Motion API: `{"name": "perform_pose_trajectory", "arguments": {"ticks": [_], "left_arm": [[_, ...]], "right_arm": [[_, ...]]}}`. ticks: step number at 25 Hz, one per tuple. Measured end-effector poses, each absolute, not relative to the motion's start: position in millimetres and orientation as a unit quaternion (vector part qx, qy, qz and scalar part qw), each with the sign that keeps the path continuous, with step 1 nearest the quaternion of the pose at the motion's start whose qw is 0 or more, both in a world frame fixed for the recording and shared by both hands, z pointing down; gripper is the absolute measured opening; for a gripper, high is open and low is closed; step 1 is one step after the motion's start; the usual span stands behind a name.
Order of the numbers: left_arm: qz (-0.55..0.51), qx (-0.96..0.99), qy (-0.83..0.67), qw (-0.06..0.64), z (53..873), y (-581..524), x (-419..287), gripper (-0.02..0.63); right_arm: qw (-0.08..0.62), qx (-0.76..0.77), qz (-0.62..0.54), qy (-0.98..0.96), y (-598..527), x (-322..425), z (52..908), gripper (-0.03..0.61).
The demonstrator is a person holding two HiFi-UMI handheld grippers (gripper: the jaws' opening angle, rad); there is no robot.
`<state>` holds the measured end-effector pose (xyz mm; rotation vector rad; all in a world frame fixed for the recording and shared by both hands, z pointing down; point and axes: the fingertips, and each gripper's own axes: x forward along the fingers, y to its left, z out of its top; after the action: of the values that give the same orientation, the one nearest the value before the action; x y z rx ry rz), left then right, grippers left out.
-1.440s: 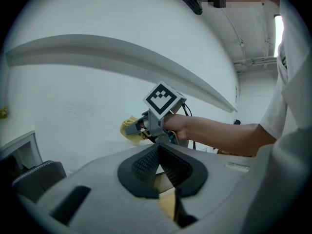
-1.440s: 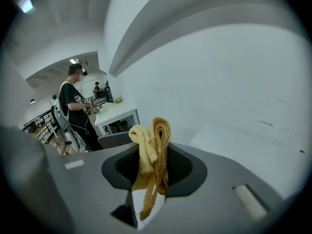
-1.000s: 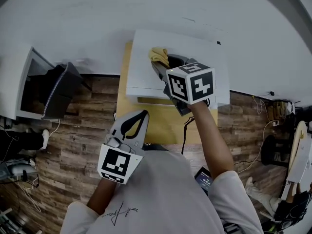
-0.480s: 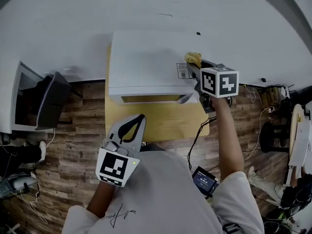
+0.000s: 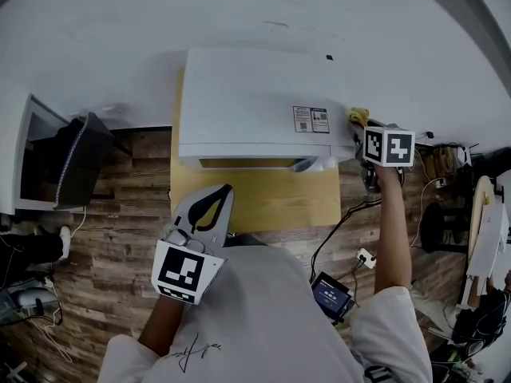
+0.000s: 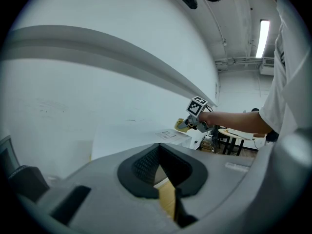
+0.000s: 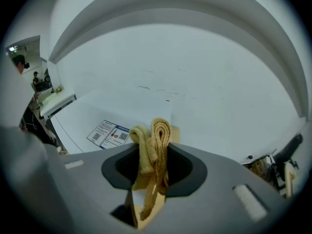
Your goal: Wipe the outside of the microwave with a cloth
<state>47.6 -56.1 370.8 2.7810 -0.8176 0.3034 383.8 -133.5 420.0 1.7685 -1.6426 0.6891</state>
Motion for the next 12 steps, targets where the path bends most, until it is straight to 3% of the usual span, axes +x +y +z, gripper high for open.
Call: {"name": "perform_pose_trajectory", "arguments": {"ticks": [12], "left_arm": [[0.089, 0.951, -0.271, 0.116, 368.7, -71.0, 49.7, -0.011]], "right_arm": [[0.317, 0.698, 0.255, -0.589, -125.6, 379.6, 431.1, 0.13]]}}
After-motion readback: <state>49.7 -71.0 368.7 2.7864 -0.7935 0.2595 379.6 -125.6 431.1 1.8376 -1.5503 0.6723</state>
